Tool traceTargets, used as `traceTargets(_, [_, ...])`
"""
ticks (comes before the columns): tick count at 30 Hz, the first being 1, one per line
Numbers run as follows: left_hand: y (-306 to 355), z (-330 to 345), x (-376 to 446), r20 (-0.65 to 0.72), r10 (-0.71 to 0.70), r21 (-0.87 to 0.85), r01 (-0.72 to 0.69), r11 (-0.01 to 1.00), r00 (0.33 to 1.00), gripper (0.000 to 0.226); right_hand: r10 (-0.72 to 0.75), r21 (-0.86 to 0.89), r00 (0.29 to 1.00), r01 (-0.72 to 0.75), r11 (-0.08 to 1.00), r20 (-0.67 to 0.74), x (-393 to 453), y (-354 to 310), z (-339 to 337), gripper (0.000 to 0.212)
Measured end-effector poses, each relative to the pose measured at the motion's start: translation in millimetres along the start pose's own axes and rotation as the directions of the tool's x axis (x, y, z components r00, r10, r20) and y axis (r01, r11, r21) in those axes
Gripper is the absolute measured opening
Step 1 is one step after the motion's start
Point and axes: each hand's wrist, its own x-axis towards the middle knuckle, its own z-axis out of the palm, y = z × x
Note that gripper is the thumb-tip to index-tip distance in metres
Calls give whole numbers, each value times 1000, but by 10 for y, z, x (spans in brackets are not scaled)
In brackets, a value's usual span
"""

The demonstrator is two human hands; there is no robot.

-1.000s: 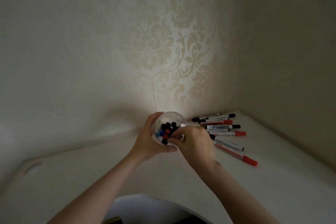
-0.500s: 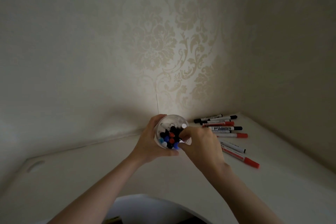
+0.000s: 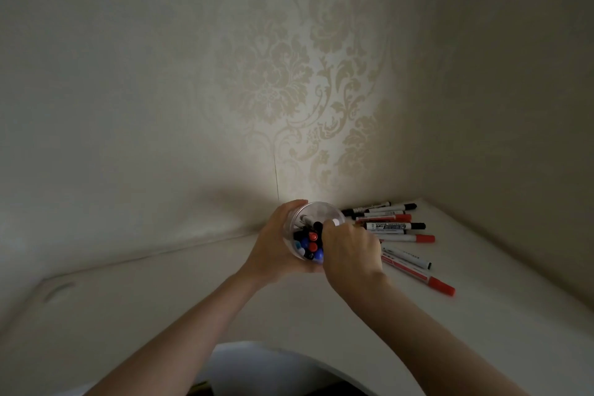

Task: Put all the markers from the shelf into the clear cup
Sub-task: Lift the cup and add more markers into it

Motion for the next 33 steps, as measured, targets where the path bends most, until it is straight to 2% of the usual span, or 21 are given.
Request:
traceTargets(3, [26,24,-16,8,6,9,-6,1000,1000,111,14,-48,998,-11,999,61,33,-1,-49,20])
traceTargets(7, [46,-13,-21,10,-1,0,1,1000,1000,110,-45,-83,996,52,995,79,35,-11,-18,19])
traceTargets(10, [43,-30,-15,-6,-12,-8,12,1000,1000,109,-57,-54,995,62,997,84,105,3,20,23])
traceTargets(14, [5,-52,-44,38,5,29,-6,1000,999,112,-50,27,994,47,999,99,183,60,105,22])
traceTargets(19, [-33,-57,-7,44,8,17,-9,1000,999,111,-66,34,997,67,997,-32,198,114,152,9])
traceTargets(22, [-39,-34,16,9,16,-10,-16,1000,1000,110,-50,64,990,59,996,-134,229,163,219,8])
traceTargets(25, [-35,-23,29,16,23,-7,-23,1000,1000,110,-53,110,983,73,991,-175,231,178,286,8])
traceTargets(29, [-89,-75,63,0,0,-20,0,1000,1000,108,20,381,933,127,916,-360,174,255,307,15])
traceTargets(31, [-120,-125,64,-26,-33,-56,31,998,999,106,73,496,877,198,845,-475,106,366,294,12])
traceTargets(33, [-124,-145,56,-49,-59,-104,53,993,997,102,133,570,845,225,790,-518,30,492,299,8])
